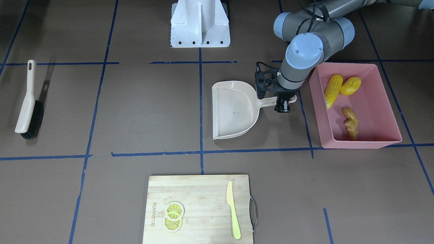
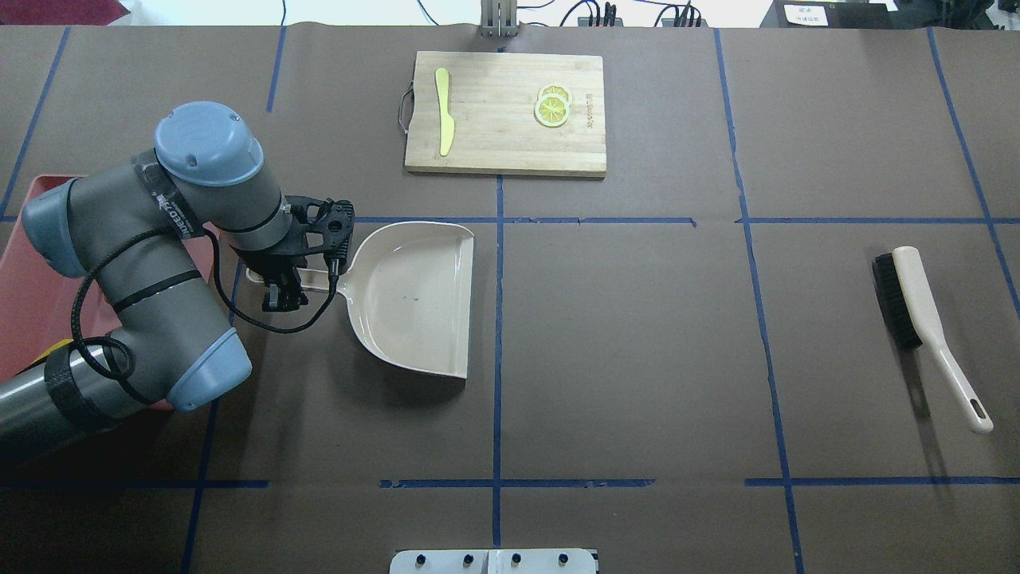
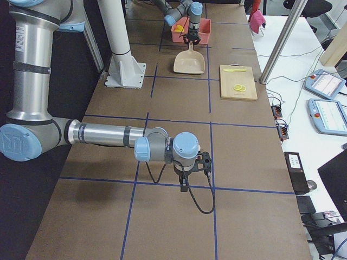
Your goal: Sweep and dump trash into bin
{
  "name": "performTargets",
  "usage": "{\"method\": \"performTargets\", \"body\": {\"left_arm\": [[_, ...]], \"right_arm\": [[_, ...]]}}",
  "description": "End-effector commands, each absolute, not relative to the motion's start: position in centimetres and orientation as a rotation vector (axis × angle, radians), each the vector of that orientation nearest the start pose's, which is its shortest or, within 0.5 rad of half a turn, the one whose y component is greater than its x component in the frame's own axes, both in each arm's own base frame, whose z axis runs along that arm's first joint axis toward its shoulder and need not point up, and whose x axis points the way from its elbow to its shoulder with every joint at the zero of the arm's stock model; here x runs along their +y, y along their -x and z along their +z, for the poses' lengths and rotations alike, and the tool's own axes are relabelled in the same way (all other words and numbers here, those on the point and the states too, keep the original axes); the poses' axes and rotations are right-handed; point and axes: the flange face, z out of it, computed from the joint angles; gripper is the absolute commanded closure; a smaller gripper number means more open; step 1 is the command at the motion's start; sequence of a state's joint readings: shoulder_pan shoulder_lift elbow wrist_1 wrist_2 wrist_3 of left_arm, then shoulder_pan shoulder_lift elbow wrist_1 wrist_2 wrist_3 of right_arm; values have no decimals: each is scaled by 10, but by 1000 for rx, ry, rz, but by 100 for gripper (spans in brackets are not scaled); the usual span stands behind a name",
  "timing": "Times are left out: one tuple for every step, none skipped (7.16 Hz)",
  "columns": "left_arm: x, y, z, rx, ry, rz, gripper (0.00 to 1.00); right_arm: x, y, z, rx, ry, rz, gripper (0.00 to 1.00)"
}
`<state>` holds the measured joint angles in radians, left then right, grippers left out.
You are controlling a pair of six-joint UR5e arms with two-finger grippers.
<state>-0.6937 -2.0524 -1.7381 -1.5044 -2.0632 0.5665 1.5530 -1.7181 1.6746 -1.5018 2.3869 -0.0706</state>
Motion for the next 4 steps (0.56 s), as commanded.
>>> {"method": "performTargets", "body": {"left_arm": [[-469, -448, 314, 633, -572, 1530, 83], [-466, -453, 317, 636, -574, 1538, 59], [-464, -455, 322, 630, -568, 1548, 34], [-464, -454, 324, 626, -578, 1553, 11]], "right_arm": [[-433, -53, 665, -815, -47, -95, 0], [-433, -53, 665, -815, -47, -95, 0], [-434, -53, 664, -815, -49, -96, 0], [-434, -53, 663, -815, -52, -97, 0]]}}
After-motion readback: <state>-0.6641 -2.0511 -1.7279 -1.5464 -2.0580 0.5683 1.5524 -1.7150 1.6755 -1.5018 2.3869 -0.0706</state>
